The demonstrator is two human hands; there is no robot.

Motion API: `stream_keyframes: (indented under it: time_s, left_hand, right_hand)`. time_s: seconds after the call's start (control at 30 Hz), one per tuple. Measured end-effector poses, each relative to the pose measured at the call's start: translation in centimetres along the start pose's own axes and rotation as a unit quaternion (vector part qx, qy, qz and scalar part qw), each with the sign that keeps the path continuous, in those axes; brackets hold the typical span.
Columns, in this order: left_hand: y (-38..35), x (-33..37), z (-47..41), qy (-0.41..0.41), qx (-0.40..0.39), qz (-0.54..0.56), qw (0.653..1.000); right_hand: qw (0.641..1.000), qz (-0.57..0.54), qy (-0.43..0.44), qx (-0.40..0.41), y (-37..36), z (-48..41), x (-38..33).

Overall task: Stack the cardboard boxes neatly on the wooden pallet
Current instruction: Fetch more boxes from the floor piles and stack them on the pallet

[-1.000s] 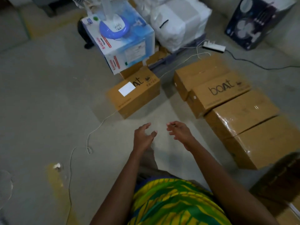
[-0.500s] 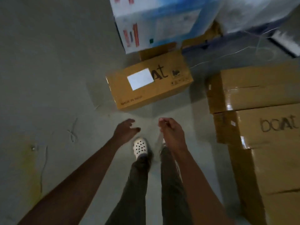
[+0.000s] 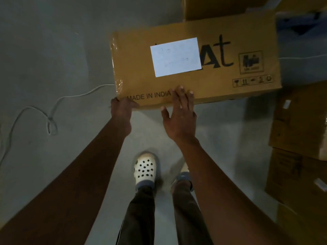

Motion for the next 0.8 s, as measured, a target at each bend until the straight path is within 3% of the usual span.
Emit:
stream_keyframes:
  time_s: [0.2,0.43,0.53,0.63,0.7,0.8]
  left_hand:
    - [-2.5,-2.8,9.0,-0.013,-0.018,0.030,0.999]
    - [-7.3,-4.8,20.8,-0.142,-0.076,0.065,0.985]
    - [-8.8,-4.7,25.6,-0.161,-0.156,0.055,0.973]
    - [-10.1,-2.2,27.6,-0.228,-0.240,0.054,0.942]
    - [-10.4,-1.0,25.6,-0.301,-0.216,0.038,0.928]
    - [-10.3,0.3,19.8,-0.233,-0.105,0.062,0.965]
  right_hand:
    - [0.992,-0.049,-0.112,0.022,3.2,3.1,0.4]
    - [0.970,-0.163,-0.182,0.002,13.1,3.5,-0.6]
    - [0.984,-0.085,-0.160,-0.004,16.0,3.3,-1.7]
    - [0.986,-0.024,-0.149,0.069,18.7,3.4,-0.8]
    - [0.983,-0.055,-0.133,0.115,20.8,3.1,0.1]
    - [0.983,-0.058,-0.118,0.126,22.5,2.4,0.8]
Point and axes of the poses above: each hand's wrist, its own z-axis away from the middle knuckle, its own y-axis out of the back of the hand, x = y × z, the point moved 4 cm from there along -z, towards the middle knuckle, and after that the axes turned 3 degrees about -x, right-handed, at the moved point
